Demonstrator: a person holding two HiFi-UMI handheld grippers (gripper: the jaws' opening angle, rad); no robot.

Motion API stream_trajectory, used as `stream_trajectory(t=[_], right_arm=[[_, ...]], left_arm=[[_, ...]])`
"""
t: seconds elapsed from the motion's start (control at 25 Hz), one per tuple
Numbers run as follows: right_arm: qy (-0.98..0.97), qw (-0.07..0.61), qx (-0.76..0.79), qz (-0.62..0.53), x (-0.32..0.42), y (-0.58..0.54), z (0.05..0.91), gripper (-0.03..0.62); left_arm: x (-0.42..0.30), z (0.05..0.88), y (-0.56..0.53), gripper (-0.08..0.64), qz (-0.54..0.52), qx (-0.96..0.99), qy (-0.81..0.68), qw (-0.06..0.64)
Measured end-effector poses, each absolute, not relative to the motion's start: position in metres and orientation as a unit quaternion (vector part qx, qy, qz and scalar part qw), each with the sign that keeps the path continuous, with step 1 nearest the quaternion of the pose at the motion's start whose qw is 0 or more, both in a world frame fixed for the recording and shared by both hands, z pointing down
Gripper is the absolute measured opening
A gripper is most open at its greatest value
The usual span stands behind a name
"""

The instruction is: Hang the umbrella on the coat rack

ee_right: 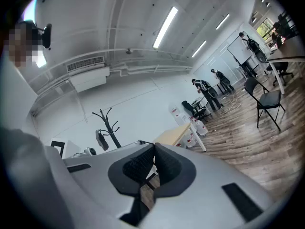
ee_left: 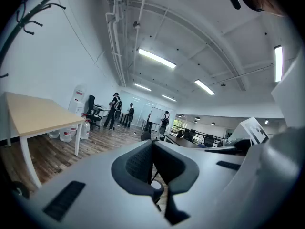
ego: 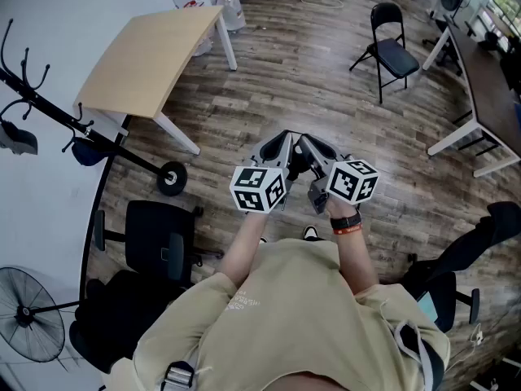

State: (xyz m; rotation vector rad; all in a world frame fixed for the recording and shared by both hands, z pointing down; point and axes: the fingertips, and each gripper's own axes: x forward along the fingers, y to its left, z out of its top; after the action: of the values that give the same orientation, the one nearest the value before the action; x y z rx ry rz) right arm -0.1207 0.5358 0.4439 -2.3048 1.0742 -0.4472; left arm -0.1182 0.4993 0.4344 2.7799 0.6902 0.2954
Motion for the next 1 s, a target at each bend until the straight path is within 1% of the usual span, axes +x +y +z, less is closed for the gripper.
stream_trajectory(t=[0.64, 1.0], right_arm=[[0.434, 0.266, -0.842, -0.176, -0.098, 0.599, 0.462, 0.018], [0.450, 0.281, -0.827, -0.185, -0.087, 0.626, 0.480, 0.018]], left_arm=[[-0.099, 0.455, 0.563, 0.023, 0.102, 0.966, 0.195, 0.137], [-0.091, 0.474, 0.591, 0.023, 0.117, 0.969, 0.167, 0.138]])
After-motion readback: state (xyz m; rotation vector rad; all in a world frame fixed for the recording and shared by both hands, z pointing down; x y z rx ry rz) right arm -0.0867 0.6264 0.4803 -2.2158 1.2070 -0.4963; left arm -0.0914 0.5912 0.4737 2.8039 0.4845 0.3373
